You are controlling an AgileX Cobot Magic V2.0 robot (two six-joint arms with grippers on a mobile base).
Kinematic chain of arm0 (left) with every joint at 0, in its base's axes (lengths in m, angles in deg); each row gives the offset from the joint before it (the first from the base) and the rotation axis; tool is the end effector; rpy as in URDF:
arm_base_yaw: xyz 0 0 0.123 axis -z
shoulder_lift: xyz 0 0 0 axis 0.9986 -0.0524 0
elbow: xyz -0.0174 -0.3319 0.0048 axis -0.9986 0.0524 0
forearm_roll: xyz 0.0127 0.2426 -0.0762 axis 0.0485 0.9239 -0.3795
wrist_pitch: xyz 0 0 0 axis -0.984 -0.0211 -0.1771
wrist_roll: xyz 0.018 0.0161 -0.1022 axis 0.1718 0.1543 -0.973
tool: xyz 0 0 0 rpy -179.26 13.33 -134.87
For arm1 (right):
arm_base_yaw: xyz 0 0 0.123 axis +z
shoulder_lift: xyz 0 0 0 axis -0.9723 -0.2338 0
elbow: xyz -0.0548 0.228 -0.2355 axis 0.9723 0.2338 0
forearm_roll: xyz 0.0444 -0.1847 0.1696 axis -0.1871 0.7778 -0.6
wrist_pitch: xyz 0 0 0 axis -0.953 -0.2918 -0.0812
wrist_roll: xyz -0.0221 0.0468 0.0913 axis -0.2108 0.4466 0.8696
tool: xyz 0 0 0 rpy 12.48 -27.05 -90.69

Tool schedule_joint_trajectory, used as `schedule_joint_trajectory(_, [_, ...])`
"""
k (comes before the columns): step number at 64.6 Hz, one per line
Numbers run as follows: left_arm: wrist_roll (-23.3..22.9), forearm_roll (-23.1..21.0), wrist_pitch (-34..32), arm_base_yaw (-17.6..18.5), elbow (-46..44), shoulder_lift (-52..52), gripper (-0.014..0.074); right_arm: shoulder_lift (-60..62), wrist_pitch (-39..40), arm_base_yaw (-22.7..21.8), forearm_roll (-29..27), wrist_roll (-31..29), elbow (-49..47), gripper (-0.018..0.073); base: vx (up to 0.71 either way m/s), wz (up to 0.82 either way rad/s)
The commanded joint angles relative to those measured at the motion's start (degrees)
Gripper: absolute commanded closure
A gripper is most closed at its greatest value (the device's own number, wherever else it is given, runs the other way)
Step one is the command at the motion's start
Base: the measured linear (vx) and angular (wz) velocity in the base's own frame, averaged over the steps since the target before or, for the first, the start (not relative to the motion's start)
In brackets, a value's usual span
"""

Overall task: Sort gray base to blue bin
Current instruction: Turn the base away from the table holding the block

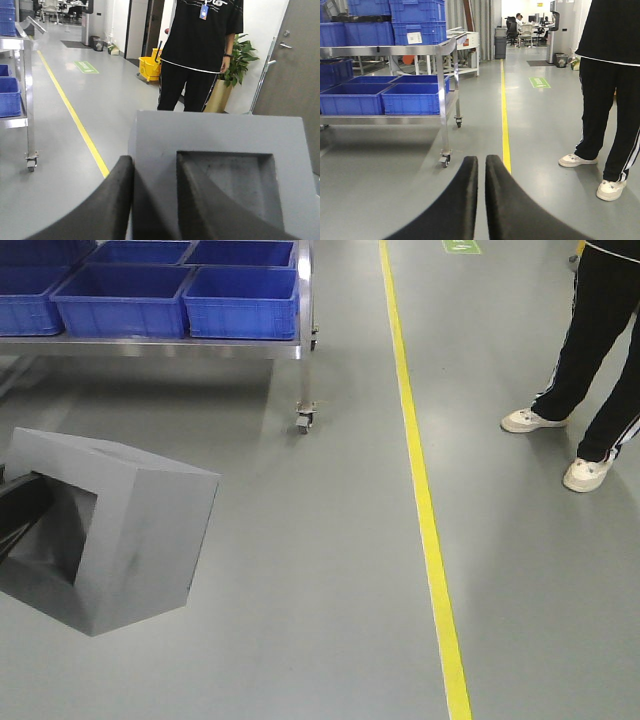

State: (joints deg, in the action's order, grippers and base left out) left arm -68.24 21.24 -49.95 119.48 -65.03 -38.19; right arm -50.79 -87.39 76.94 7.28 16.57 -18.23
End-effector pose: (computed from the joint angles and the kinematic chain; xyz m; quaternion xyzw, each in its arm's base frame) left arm 0.0839 -0.0500 0.3665 0.1262 0.7206 -0.2445 0.6364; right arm 0.0256 0.0000 0.1949 0.0081 0.7122 0.0121 0.7018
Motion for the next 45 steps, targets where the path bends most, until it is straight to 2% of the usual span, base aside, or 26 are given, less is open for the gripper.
schedule_joint_trajectory(1, [-0.2, -0.2, -6.0, 0.3, -1.8, 0.1, 0.0557, 0.4, 4.3, -0.2, 0.4, -0.4, 0.1, 0.0564, 0.35, -0.10])
schedule_joint_trajectory(45, [-0.2, -0.2, -6.0, 0.3, -1.8, 0.1, 0.0557, 0.4, 4.3, -0.2, 0.4, -0.4, 0.1, 0.0564, 0.40, 0.00])
